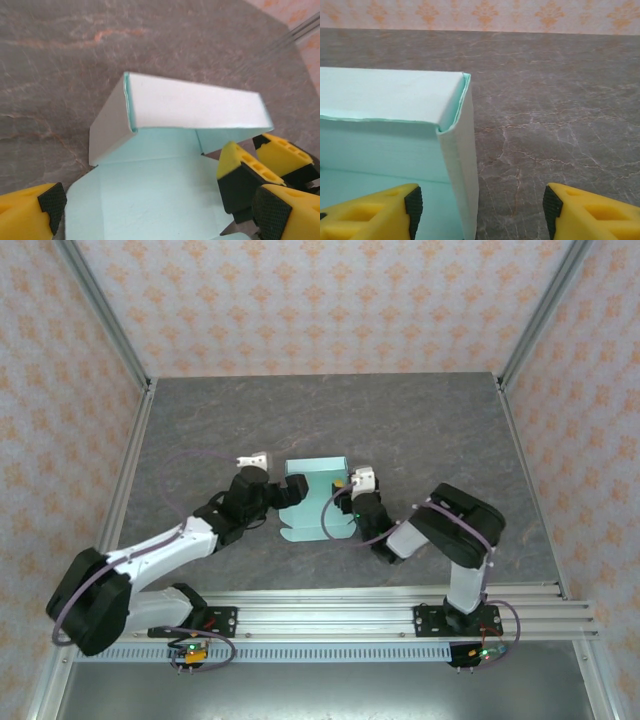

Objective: Fold the paper box

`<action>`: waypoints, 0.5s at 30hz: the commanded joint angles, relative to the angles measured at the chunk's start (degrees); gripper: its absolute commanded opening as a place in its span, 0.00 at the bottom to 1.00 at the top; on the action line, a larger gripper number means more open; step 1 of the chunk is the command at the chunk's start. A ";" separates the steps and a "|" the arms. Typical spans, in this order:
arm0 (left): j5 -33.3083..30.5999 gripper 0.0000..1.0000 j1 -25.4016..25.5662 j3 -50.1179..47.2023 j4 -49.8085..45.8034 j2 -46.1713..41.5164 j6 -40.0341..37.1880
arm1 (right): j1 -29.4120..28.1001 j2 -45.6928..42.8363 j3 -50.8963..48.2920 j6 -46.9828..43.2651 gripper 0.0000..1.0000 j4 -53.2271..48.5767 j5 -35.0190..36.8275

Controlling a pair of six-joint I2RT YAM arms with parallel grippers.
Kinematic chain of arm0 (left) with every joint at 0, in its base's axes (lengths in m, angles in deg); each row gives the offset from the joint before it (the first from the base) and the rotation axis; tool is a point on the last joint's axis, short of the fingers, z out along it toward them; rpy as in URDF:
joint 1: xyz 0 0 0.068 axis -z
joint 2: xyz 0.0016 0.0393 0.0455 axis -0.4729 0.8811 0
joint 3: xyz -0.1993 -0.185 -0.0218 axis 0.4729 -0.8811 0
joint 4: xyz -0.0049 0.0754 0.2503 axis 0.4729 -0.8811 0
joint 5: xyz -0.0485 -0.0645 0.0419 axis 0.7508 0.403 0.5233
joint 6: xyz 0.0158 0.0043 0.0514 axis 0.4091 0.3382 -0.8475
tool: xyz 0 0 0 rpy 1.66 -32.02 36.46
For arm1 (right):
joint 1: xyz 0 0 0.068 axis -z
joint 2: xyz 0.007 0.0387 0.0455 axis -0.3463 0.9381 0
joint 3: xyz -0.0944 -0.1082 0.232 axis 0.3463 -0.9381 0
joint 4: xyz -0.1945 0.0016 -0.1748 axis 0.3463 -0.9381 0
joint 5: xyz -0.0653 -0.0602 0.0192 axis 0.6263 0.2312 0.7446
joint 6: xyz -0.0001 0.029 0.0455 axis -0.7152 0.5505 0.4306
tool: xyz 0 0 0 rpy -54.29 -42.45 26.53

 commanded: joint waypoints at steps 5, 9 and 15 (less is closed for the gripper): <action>-1.46 1.00 -4.97 6.75 -13.48 -4.13 -6.48 | 5.82 -17.55 -2.41 -4.16 0.66 -13.35 -28.78; -2.10 1.00 -6.65 10.67 -15.43 -1.97 -10.59 | 10.45 -25.34 -0.12 -1.32 0.66 -22.57 -29.27; 3.14 1.00 -8.59 20.19 -20.37 6.11 -14.52 | 15.46 -32.14 4.80 0.73 0.82 -33.06 -25.45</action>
